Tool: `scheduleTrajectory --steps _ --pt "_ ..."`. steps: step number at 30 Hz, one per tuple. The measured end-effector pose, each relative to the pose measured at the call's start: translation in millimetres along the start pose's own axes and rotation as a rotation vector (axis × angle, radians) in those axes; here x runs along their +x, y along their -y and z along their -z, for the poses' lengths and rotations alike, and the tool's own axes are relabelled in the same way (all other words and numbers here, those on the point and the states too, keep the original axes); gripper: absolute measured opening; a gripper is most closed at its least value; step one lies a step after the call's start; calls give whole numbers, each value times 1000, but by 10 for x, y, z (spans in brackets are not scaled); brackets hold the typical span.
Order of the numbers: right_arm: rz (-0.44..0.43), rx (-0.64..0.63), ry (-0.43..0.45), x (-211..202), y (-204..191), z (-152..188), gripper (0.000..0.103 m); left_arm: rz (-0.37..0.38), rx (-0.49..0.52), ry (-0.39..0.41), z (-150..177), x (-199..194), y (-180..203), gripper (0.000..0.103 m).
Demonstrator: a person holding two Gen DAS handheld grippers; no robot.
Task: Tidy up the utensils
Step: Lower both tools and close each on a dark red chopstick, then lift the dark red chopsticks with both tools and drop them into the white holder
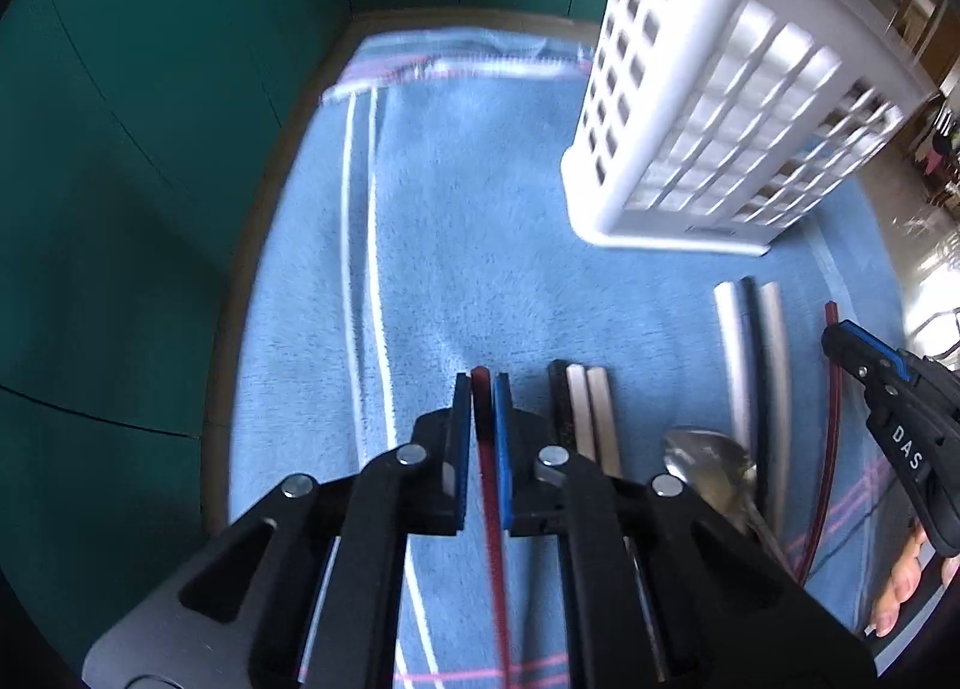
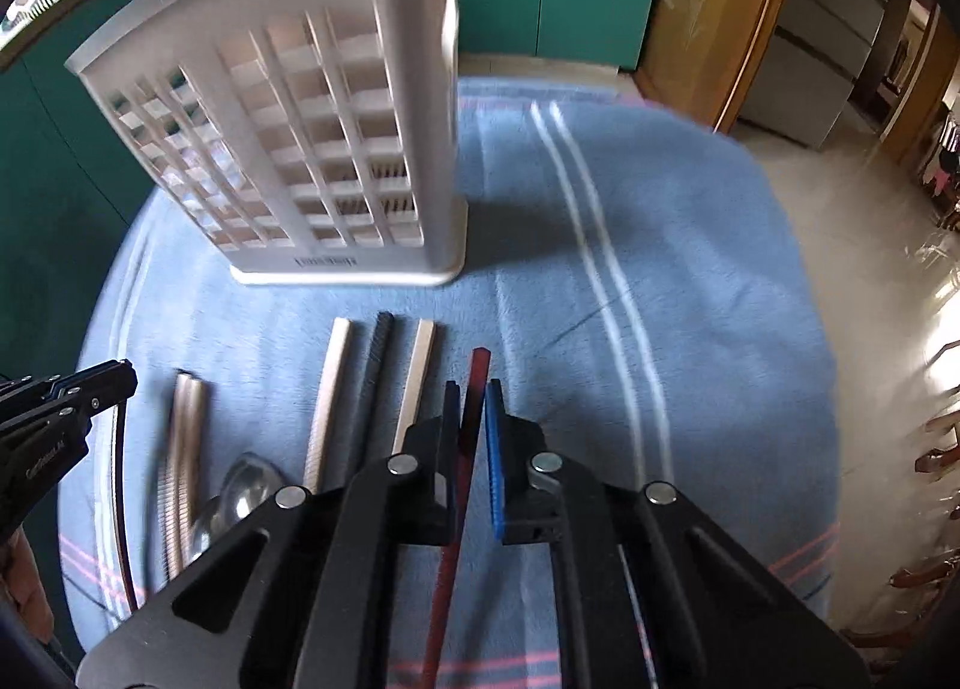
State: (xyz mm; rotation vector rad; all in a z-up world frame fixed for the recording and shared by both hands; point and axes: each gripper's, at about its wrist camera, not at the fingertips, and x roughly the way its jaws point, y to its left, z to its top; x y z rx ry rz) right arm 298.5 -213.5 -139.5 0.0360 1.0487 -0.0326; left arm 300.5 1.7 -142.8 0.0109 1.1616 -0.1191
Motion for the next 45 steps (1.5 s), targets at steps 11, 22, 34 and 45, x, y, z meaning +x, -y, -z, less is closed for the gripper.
scheduleTrajectory --steps 11,22,34,45 --pt "-50 -1 254 -1321 47 261 7 56 4 305 101 -1386 -6 6" --pt "-54 -7 421 -2164 49 331 7 36 -7 538 216 -2157 -48 6" --pt "-68 -28 439 -2248 -43 198 7 75 -11 552 96 -2213 -108 6" --pt "-144 -36 684 -3101 -81 -600 7 137 -11 765 -557 -3118 13 6"
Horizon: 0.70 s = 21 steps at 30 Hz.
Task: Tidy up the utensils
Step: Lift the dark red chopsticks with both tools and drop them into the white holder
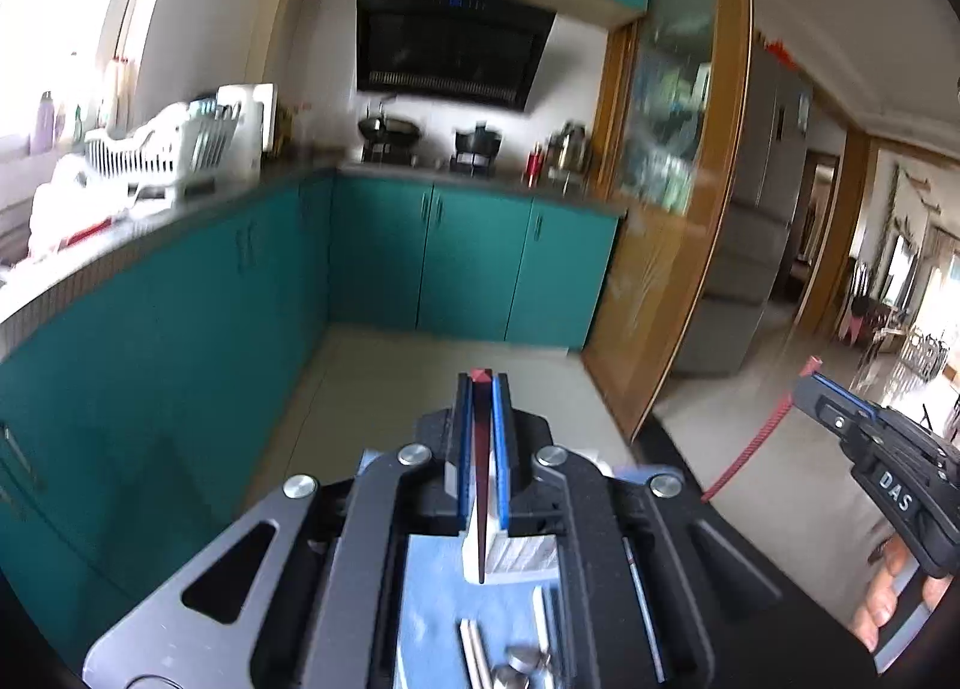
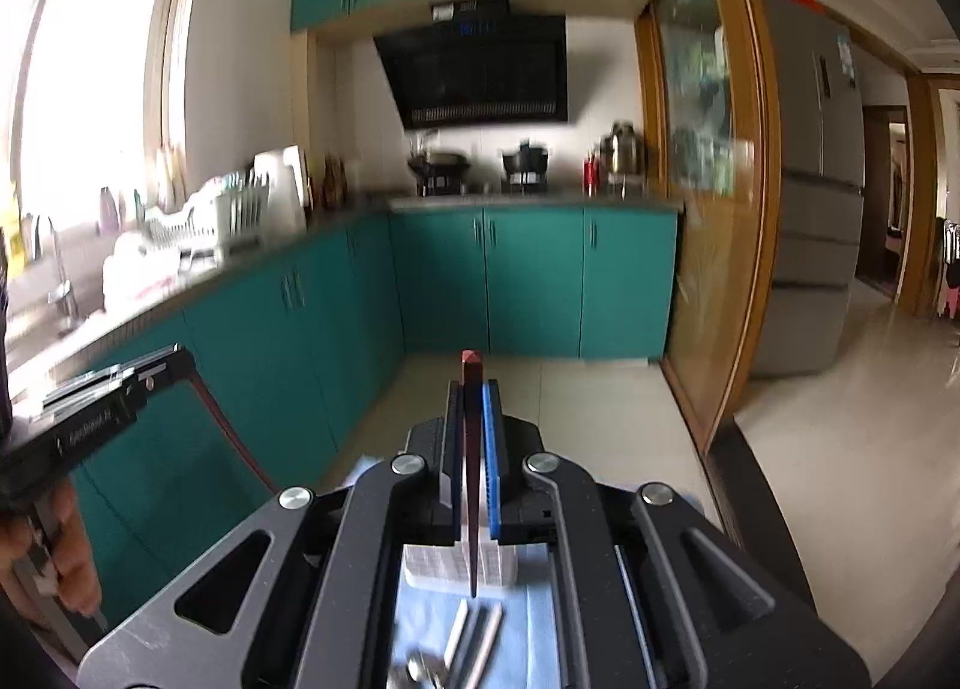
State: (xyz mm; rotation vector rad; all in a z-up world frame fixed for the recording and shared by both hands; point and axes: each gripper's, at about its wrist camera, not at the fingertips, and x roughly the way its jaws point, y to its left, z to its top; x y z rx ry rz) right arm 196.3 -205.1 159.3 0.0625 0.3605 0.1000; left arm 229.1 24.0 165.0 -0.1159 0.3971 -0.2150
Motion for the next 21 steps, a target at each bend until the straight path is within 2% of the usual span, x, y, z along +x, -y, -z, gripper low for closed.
scheduleTrajectory --steps 4,6,10,15,21 --pt "29 5 61 229 -38 -338 7 -21 13 71 -264 99 128 6" --pt "63 -1 69 394 -71 -363 7 6 -9 82 -303 233 157 6" --pt "85 -12 41 786 -69 -89 7 0 -57 64 -189 553 140 6" --pt "128 15 -68 1172 11 292 7 -22 -56 -7 70 909 94 6" --pt "126 15 -103 1243 26 492 7 -33 -56 -68 374 1150 24 6"
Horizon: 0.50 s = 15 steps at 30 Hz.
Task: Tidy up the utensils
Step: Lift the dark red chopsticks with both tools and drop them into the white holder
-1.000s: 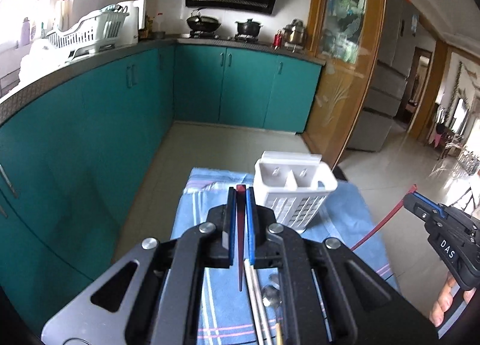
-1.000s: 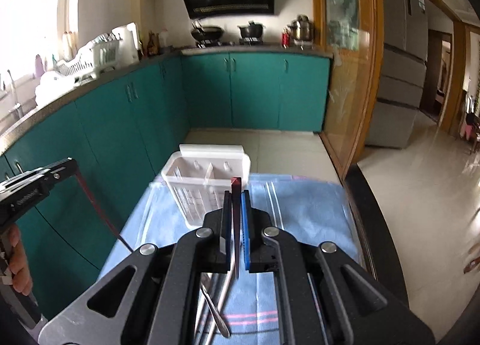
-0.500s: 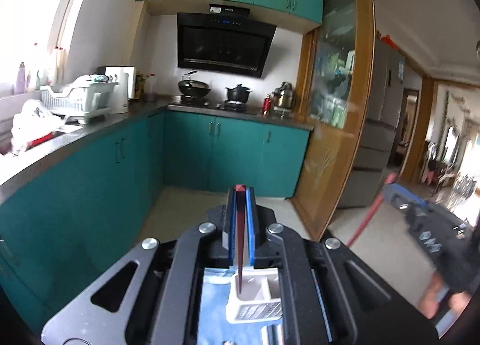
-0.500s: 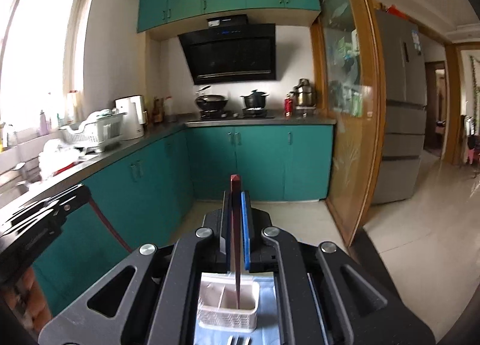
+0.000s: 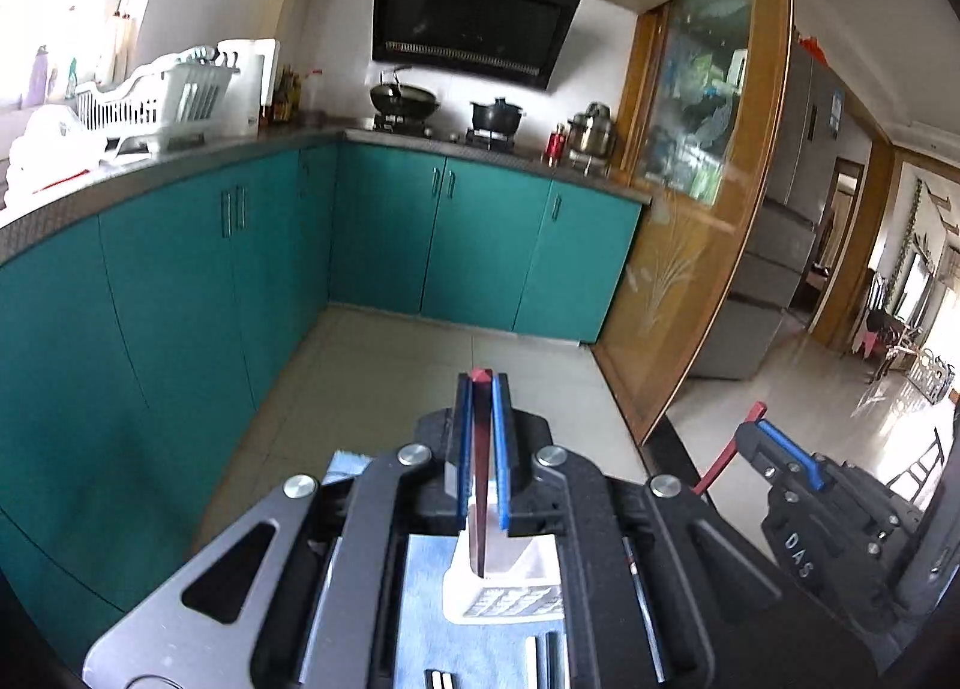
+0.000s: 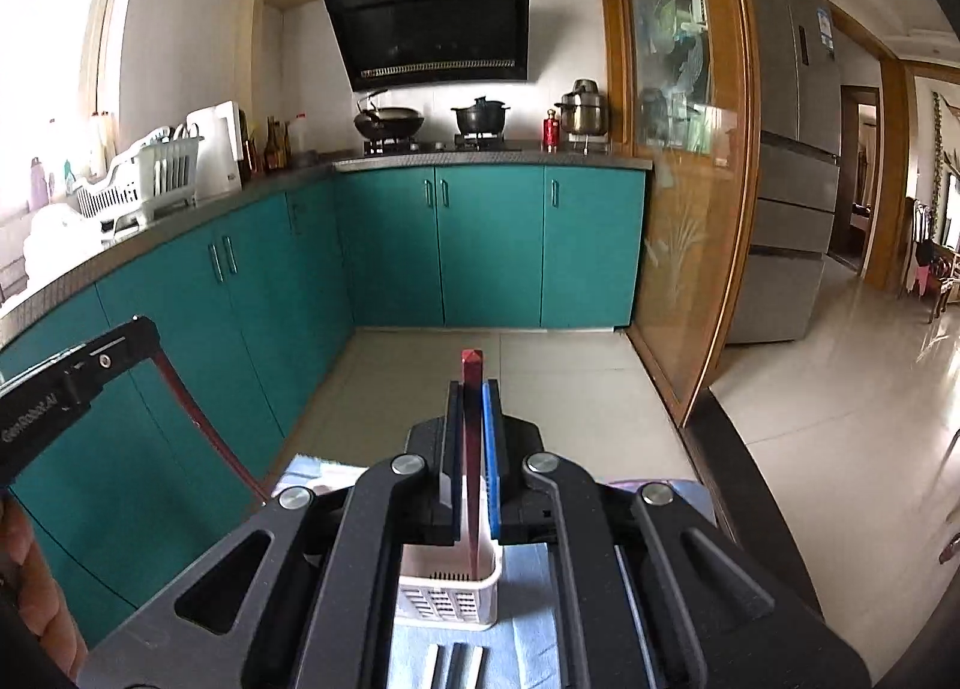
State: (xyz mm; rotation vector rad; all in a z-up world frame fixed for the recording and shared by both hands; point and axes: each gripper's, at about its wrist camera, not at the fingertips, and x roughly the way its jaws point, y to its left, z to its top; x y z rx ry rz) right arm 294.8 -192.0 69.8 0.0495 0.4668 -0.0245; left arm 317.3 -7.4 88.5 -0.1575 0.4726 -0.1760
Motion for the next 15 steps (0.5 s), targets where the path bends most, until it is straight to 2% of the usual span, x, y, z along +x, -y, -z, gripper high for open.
scheduleTrajectory --steps 6,13,15 --pt "-9 16 -44 54 25 223 7 -8 5 -46 209 149 -25 6" --pt "1 26 -47 5 67 277 7 -1 -4 -64 284 151 -69 7" --pt "9 23 -39 -30 68 269 12 -10 2 -62 289 136 -71 7"
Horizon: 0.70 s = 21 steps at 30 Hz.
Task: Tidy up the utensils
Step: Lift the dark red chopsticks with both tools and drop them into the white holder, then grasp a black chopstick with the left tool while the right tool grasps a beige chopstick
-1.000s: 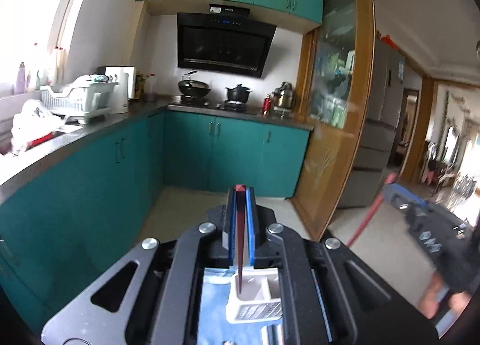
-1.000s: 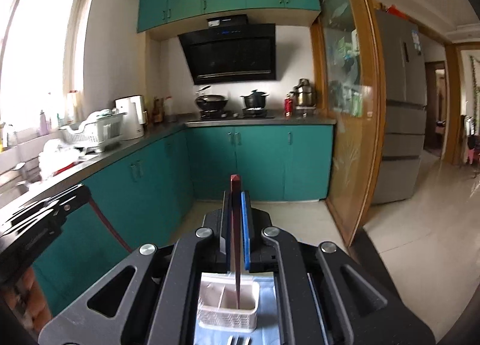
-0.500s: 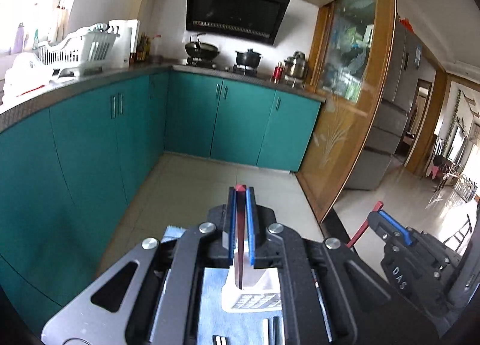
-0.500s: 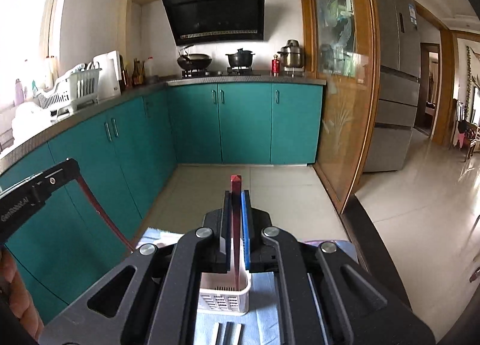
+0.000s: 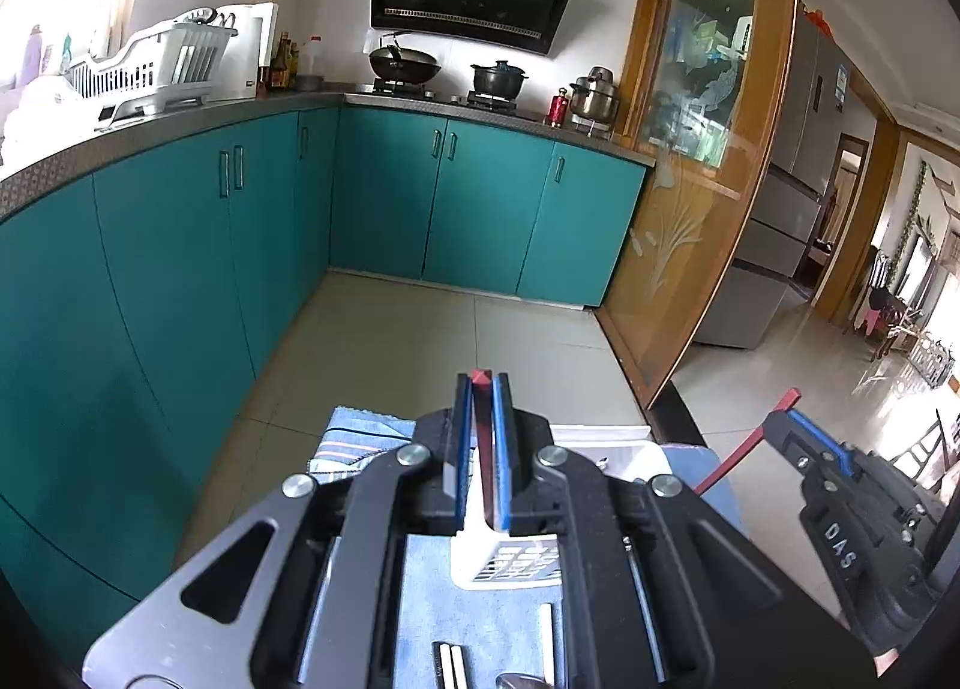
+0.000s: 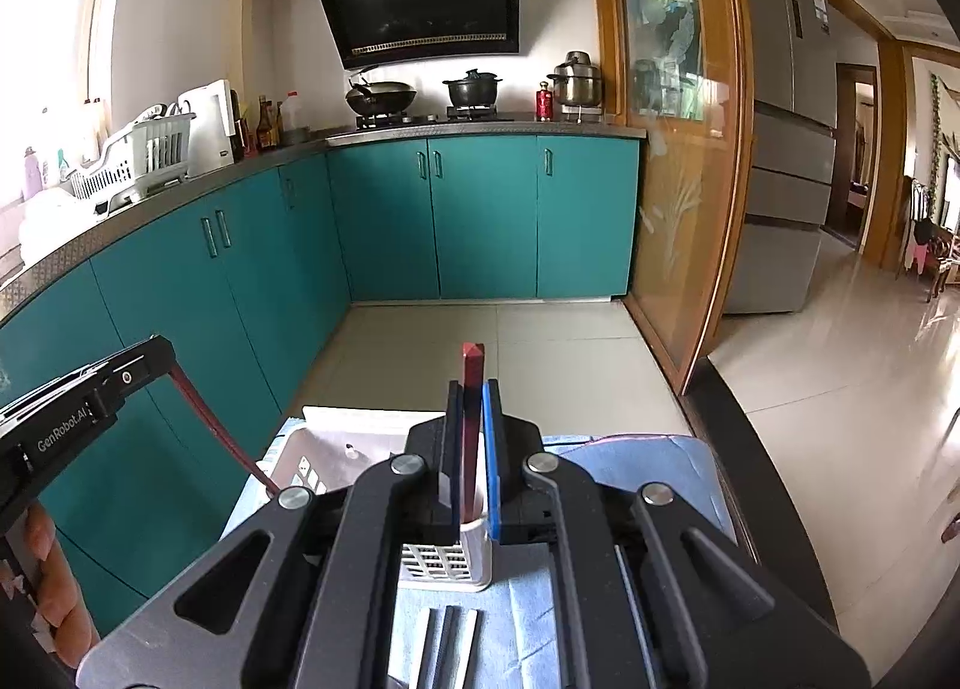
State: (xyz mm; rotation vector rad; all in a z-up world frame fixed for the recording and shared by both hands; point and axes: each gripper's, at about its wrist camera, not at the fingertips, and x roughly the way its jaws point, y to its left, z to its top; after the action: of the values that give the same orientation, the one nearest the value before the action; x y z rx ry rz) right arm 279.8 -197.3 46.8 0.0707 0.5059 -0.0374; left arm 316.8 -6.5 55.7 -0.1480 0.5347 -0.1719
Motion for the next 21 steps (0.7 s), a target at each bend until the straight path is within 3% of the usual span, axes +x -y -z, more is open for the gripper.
scheduleTrajectory --steps 2,3,4,9,10,13,15,19,21 --pt "11 2 14 -48 15 16 30 -7 -10 9 6 -37 -24 14" --pt "10 8 22 -91 35 14 33 -4 -19 11 9 -60 -43 25" --pt "7 16 25 -124 56 17 34 -4 -26 14 14 -82 -51 34" --pt "-24 58 75 -554 236 105 38 -20 -38 17 67 -361 -193 46" --pt "-31 66 87 -682 290 177 40 -39 -39 22 119 -474 -249 52" --pt "-35 94 74 -998 484 569 42 -103 -15 10 357 -690 -402 55" --pt "-45 115 8 -988 558 861 42 -146 13 -41 652 -702 -493 55" --pt "-87 139 -342 -274 504 1690 42 -167 58 -246 1283 -325 -561 53" --pt "-124 145 -479 71 389 2002 41 -159 74 -355 1550 -95 -555 47"
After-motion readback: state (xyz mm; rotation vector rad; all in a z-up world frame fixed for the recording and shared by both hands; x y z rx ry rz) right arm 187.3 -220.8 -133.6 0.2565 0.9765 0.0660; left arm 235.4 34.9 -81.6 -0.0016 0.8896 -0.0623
